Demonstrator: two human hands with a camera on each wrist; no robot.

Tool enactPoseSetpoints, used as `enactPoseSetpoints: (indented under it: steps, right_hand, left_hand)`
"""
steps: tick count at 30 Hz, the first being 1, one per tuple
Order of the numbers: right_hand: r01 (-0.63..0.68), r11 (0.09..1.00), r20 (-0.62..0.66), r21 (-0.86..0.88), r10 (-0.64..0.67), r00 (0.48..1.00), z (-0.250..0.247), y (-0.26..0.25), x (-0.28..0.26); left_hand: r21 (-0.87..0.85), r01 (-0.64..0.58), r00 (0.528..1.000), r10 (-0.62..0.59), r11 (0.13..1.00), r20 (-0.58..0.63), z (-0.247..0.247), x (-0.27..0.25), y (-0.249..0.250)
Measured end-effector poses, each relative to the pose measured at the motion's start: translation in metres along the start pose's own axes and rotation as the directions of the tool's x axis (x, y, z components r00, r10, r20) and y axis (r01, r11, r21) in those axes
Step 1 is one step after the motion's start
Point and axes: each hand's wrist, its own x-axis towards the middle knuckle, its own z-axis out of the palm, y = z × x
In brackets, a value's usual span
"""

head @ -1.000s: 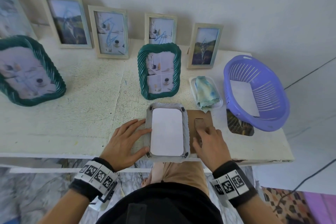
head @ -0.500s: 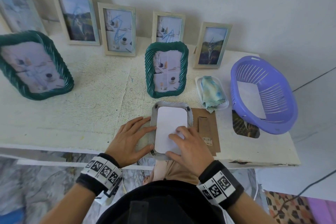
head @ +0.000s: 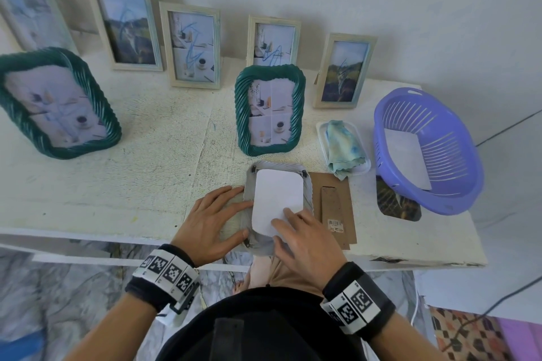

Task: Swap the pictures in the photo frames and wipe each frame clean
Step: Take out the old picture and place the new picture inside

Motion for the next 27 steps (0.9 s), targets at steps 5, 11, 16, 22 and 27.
enactPoseSetpoints:
  steps: [5, 11, 16, 22, 27]
  right_hand:
    - [-0.037, 0.996, -0.106, 0.079, 0.045, 0.993, -0.008, -0.001, 0.002]
    - [-0.155, 0.971, -0.136, 0.182, 0.181, 0.974, -0.013, -0.011, 0.005]
    - [-0.229, 0.929, -0.152, 0.291, 0.281, 0.948, -0.024, -0.008, 0.006]
    - [-0.273, 0.862, -0.345, 0.428, 0.435, 0.832, -0.045, 0.015, -0.014]
    - [-0.39, 0.629, -0.299, 0.672, 0.713, 0.634, -0.066, 0.04, -0.048]
  left_hand:
    - [-0.009, 0.05, 0.998, -0.05, 0.999, -0.03, 0.002, 0.002, 0.004]
    - [0.037, 0.094, 0.994, -0.091, 0.995, -0.064, 0.005, 0.003, 0.013]
    - [0.065, 0.095, 0.995, -0.092, 0.993, -0.047, 0.005, 0.004, 0.014]
    - [0.052, 0.08, 0.996, -0.077, 0.995, -0.045, 0.004, 0.003, 0.012]
    - [-0.022, 0.073, 0.997, -0.074, 0.997, -0.029, 0.0, 0.003, 0.01]
